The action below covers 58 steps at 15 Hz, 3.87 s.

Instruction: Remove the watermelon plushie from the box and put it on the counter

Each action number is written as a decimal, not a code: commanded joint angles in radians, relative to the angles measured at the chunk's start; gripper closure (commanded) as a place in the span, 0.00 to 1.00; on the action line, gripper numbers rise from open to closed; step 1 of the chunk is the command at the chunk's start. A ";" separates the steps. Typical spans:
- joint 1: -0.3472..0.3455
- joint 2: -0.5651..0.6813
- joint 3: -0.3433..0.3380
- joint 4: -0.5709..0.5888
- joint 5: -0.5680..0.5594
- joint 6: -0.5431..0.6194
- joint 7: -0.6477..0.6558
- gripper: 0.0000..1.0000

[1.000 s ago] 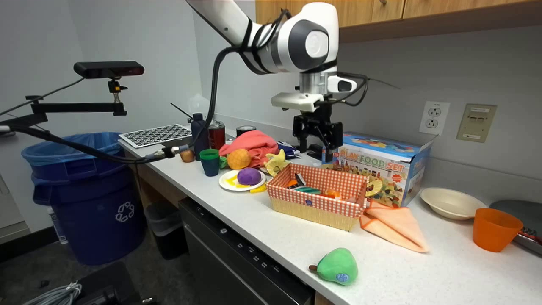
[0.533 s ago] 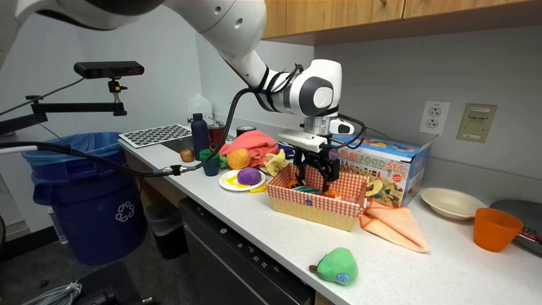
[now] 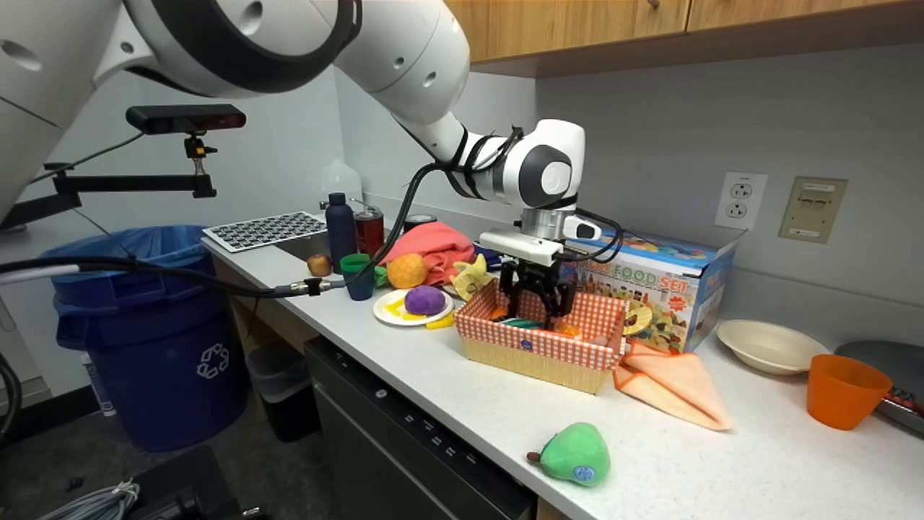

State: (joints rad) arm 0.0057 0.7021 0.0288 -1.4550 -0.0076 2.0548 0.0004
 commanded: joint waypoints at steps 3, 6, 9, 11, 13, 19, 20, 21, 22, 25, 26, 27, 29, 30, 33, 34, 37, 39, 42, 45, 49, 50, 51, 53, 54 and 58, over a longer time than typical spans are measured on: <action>-0.008 0.075 0.005 0.134 0.026 -0.110 -0.020 0.65; -0.014 0.081 0.006 0.151 0.035 -0.125 -0.022 0.86; -0.005 0.045 0.001 0.123 0.033 -0.128 -0.004 1.00; 0.015 -0.009 -0.010 0.083 0.011 -0.147 0.024 0.99; 0.053 -0.082 -0.033 0.031 -0.045 -0.159 0.067 1.00; 0.127 -0.244 -0.066 -0.071 -0.227 -0.196 0.186 0.99; 0.131 -0.266 -0.061 -0.090 -0.239 -0.183 0.197 0.99; 0.129 -0.283 -0.054 -0.108 -0.244 -0.152 0.202 0.99; 0.131 -0.300 -0.048 -0.123 -0.249 -0.117 0.207 0.99; 0.133 -0.311 -0.029 -0.139 -0.236 -0.007 0.200 0.99; 0.134 -0.304 -0.023 -0.137 -0.229 0.024 0.194 0.99; 0.149 -0.287 -0.010 -0.114 -0.224 0.032 0.201 0.99; 0.156 -0.253 0.010 -0.100 -0.209 0.073 0.181 0.99; 0.163 -0.237 0.021 -0.092 -0.203 0.089 0.174 0.99; 0.185 -0.187 0.046 -0.079 -0.195 0.133 0.151 0.99; 0.191 -0.172 0.053 -0.079 -0.194 0.145 0.144 0.99; 0.203 -0.136 0.066 -0.080 -0.188 0.169 0.121 0.99; 0.204 -0.119 0.074 -0.085 -0.182 0.186 0.101 0.99; 0.201 -0.099 0.083 -0.088 -0.170 0.198 0.066 0.99; 0.203 -0.090 0.085 -0.090 -0.161 0.197 0.038 0.99; 0.202 -0.100 0.090 -0.102 -0.153 0.191 0.009 0.54; 0.204 -0.109 0.090 -0.109 -0.155 0.188 0.007 0.45; 0.210 -0.122 0.087 -0.118 -0.162 0.179 0.010 0.38; 0.214 -0.147 0.087 -0.137 -0.166 0.182 0.018 0.23; 0.213 -0.160 0.090 -0.145 -0.161 0.180 0.017 0.15; 0.230 -0.235 0.082 -0.194 -0.174 0.168 0.052 0.00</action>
State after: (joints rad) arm 0.2253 0.5464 0.1198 -1.5828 -0.1852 2.2391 0.0410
